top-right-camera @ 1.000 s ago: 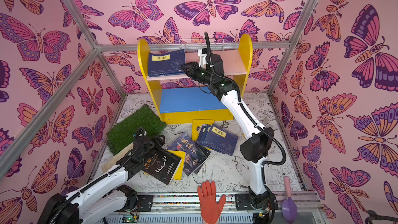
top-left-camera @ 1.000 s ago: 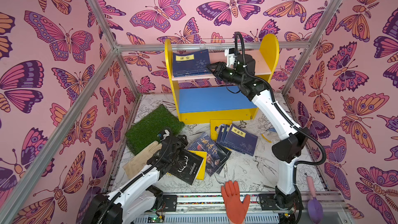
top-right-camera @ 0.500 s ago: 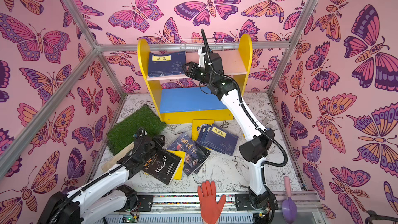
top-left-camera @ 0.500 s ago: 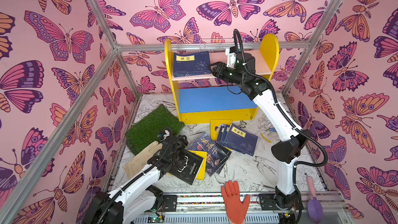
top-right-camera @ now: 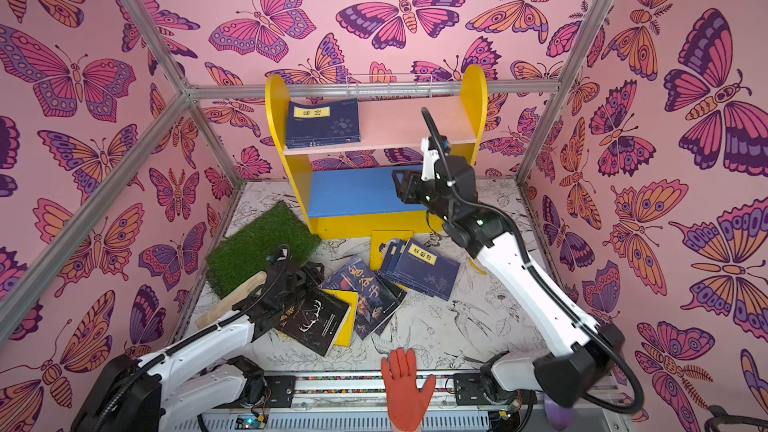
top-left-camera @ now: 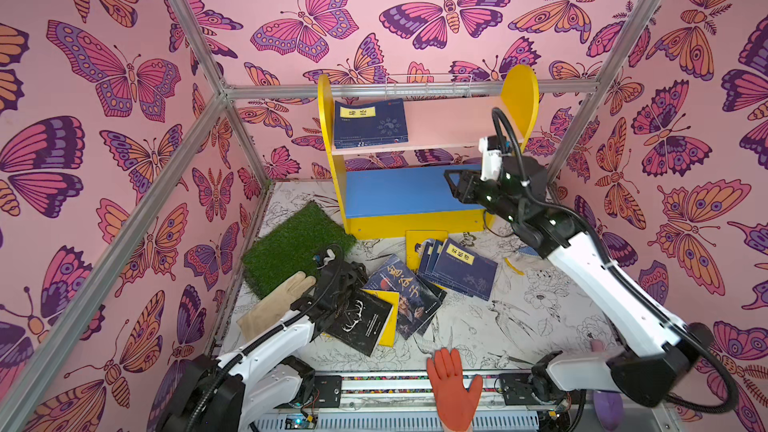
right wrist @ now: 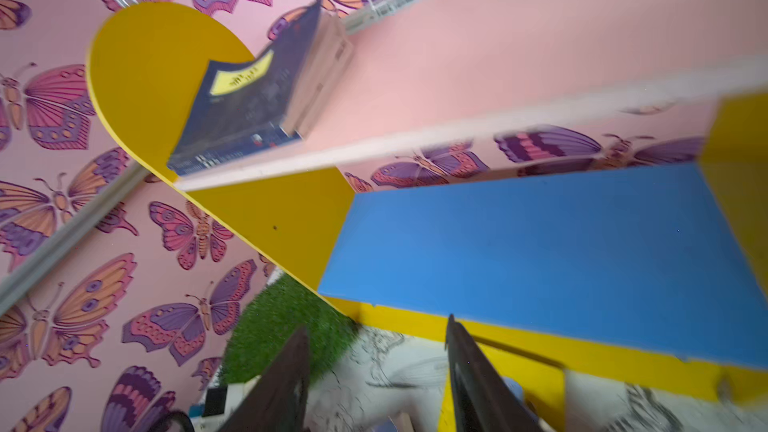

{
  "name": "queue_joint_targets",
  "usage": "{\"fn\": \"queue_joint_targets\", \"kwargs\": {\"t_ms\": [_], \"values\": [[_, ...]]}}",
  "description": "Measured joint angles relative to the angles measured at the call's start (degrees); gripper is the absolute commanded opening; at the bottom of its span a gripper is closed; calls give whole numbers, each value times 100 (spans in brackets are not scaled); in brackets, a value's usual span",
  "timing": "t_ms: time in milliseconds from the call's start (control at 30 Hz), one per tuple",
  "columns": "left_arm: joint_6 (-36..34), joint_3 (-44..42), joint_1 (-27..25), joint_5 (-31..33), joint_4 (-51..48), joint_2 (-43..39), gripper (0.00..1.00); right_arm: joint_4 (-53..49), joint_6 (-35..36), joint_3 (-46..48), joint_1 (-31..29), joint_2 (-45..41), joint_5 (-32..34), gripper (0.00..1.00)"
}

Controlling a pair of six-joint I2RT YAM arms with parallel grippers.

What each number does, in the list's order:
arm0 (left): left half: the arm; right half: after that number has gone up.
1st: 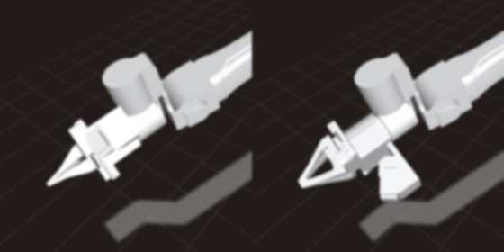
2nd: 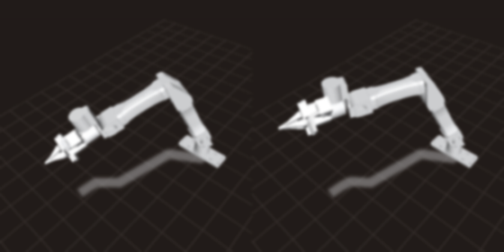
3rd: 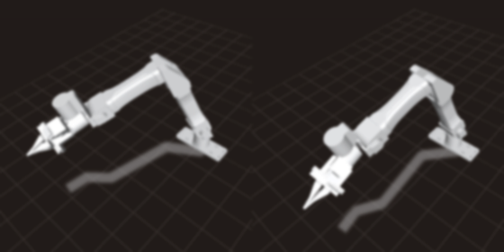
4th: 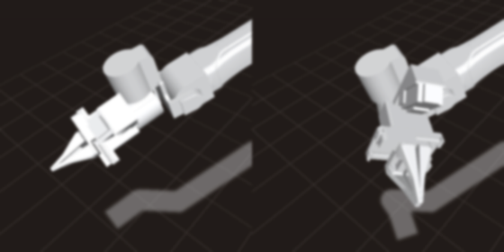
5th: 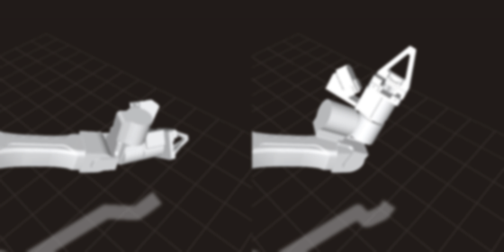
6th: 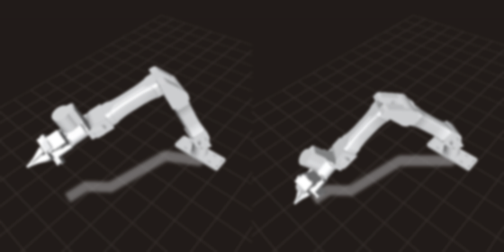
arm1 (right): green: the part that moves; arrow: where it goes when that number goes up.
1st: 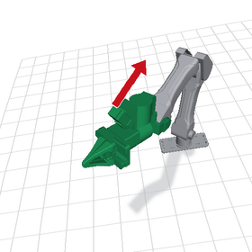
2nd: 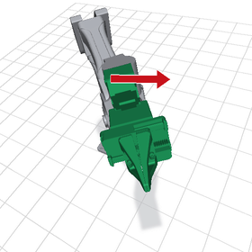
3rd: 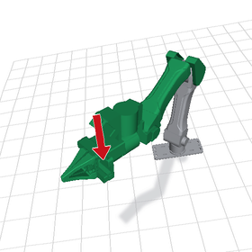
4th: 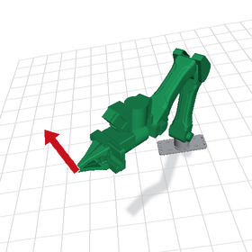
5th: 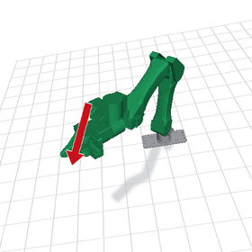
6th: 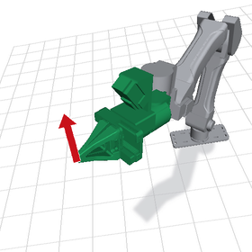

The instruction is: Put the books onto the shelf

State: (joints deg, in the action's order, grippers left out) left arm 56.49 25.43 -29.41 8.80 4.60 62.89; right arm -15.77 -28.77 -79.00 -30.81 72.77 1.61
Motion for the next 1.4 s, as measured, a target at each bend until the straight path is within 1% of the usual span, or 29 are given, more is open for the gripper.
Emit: {"fn": "queue_joint_targets", "kwargs": {"t_ms": [67,133,200,300,367,500,600,733,767,833,1000,1233,1400], "values": [[-317,363,-219,-52,13,415,69,-85,-146,1010,160,-710,212,54],[-662,780,-413,-208,83,890,69,-291,-387,1790,459,-1113,313,55],[-1038,1257,-590,-442,151,1405,69,-356,-732,2656,914,-1379,219,55],[-1620,2015,-846,-885,240,2177,69,-431,-1255,3954,1602,-1574,-181,53],[-1980,2516,-1019,-1244,289,2693,69,-361,-1547,4671,1971,-1552,-592,52],[-2398,3139,-1279,-1725,328,3445,67,76,-1934,5471,2439,-1202,-1381,51],[-2577,3399,-1427,-1926,321,3858,66,496,-2050,5641,2527,-706,-1928,49],[-2684,3536,-1526,-2028,295,4199,65,1115,-2050,5600,2586,-219,-2503,47],[-2691,3552,-1532,-2044,289,4262,65,1222,-2050,5598,2605,-140,-2618,47],[-2706,3563,-1537,-2048,286,4343,60,1333,-2046,5595,2636,-55,-2780,46],[-2706,3587,-1537,-2011,282,4398,53,1294,-1980,5595,2660,-136,-2968,44],[-2691,3606,-1517,-1923,282,4492,44,1311,-1967,5556,2677,-623,-3200,41],[-2667,3609,-1462,-1786,286,4496,38,1532,-2149,5525,2680,-625,-3298,38]]}}
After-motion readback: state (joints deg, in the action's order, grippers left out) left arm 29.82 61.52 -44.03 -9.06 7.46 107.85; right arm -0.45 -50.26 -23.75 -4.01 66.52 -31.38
